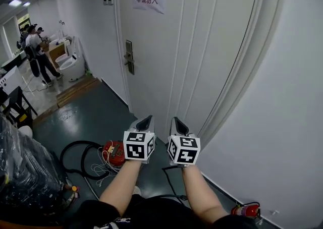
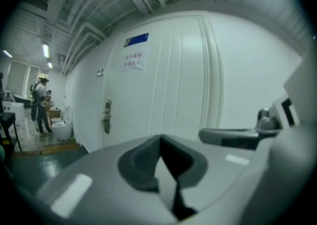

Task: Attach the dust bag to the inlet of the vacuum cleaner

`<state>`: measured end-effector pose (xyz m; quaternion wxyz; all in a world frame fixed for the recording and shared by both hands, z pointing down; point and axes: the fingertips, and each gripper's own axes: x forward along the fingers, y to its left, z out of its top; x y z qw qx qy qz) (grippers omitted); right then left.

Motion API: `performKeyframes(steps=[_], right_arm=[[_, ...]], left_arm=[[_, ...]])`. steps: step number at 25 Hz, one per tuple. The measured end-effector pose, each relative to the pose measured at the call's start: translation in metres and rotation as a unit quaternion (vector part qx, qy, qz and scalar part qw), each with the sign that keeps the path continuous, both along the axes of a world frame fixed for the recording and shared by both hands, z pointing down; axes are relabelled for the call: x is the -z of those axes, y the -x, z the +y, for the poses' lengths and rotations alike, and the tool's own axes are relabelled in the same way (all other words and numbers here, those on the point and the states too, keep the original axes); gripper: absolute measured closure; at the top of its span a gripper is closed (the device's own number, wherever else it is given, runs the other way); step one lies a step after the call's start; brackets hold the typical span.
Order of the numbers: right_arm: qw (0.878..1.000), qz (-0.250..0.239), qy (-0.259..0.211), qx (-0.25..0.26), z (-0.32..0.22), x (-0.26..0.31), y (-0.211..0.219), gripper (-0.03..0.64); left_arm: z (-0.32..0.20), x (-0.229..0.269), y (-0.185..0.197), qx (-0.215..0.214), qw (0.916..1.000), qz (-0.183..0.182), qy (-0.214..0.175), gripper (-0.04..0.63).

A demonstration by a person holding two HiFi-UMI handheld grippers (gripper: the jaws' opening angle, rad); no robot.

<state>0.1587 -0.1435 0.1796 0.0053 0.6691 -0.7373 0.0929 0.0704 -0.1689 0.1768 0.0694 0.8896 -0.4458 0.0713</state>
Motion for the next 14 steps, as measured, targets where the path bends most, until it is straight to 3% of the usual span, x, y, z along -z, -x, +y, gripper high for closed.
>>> performKeyframes(steps=[14], right_arm=[[1.0,0.024,-0.005,0.008,0.016,-0.004,0.013,0.62]], left_arm=[[0.023,-0.007,0.0,0.005,0.9998,-0.017,0.003,0.597]])
